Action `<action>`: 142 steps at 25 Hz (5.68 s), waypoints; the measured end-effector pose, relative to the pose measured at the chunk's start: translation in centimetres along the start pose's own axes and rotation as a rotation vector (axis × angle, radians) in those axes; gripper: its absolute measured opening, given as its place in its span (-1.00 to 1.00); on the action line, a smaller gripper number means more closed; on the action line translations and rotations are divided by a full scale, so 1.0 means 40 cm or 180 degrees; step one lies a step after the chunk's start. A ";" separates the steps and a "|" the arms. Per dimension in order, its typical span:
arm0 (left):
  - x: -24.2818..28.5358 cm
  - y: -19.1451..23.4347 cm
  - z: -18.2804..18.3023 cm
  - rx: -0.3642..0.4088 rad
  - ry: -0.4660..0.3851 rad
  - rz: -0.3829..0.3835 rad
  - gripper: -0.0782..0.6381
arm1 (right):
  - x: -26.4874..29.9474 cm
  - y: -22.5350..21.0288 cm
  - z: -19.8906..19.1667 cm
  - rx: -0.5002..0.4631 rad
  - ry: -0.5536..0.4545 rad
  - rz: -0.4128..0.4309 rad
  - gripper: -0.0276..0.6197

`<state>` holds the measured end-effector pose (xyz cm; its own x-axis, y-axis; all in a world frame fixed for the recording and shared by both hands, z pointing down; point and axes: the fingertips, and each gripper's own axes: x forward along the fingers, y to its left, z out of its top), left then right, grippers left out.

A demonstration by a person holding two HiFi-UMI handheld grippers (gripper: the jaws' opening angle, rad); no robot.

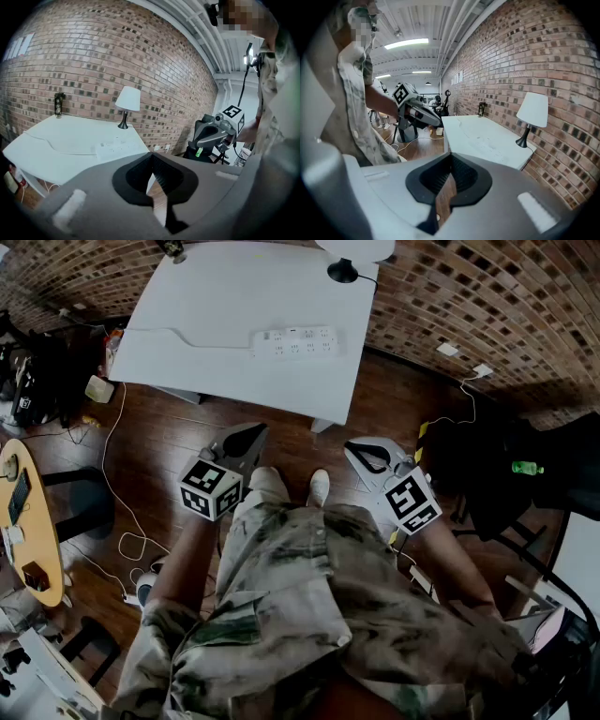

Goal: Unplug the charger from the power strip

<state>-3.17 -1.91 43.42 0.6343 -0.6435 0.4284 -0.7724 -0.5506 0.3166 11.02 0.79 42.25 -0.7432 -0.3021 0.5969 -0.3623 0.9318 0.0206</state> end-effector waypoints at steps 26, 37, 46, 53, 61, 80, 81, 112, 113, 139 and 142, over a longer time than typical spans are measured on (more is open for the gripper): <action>0.567 0.472 -0.028 0.1416 0.1238 -0.1119 -0.78 | 0.656 -0.495 0.010 -0.1473 0.1895 0.0631 -0.55; 0.556 0.463 -0.028 0.1514 0.1029 -0.1220 -0.79 | 0.712 -0.478 -0.049 -0.1666 0.2511 0.1198 -0.58; 0.566 0.462 -0.023 0.1370 0.1110 -0.1362 -0.79 | 0.711 -0.487 -0.050 -0.1634 0.2566 0.1151 -0.59; 0.563 0.461 -0.025 0.1313 0.1185 -0.1362 -0.79 | 0.696 -0.482 0.008 -0.1469 0.2442 0.1177 -0.60; 0.559 0.466 -0.028 0.1232 0.1238 -0.1378 -0.78 | 0.568 -0.586 0.207 -0.1030 0.1938 0.0551 -0.59; 0.286 0.309 0.169 0.0626 0.0154 -0.0721 -0.77 | 0.203 -0.315 0.107 -0.0017 0.0537 -0.0381 -0.59; 0.244 0.267 0.164 0.0535 0.0057 -0.0671 -0.77 | 0.169 -0.284 0.095 0.0017 0.0436 -0.0384 -0.59; -0.770 -0.485 -0.260 0.0452 -0.0474 -0.0969 -0.78 | -0.210 0.822 0.079 0.0382 -0.0201 -0.0678 -0.59; -0.809 -0.491 -0.291 0.0407 -0.0424 -0.1017 -0.77 | -0.213 0.876 0.090 0.0413 -0.0195 -0.0692 -0.58; -0.983 -1.115 -0.547 0.0453 -0.0390 -0.1167 -0.77 | -0.747 1.366 -0.210 0.0513 -0.0329 -0.0952 -0.58; -0.996 -1.158 -0.589 0.0421 -0.0375 -0.1080 -0.77 | -0.770 1.406 -0.251 0.0529 -0.0338 -0.0891 -0.59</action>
<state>6.57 61.74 31.64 0.8586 -0.4654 0.2152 -0.5119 -0.8018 0.3085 19.17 64.53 33.08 -0.6532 -0.5690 0.4996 -0.6407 0.7670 0.0358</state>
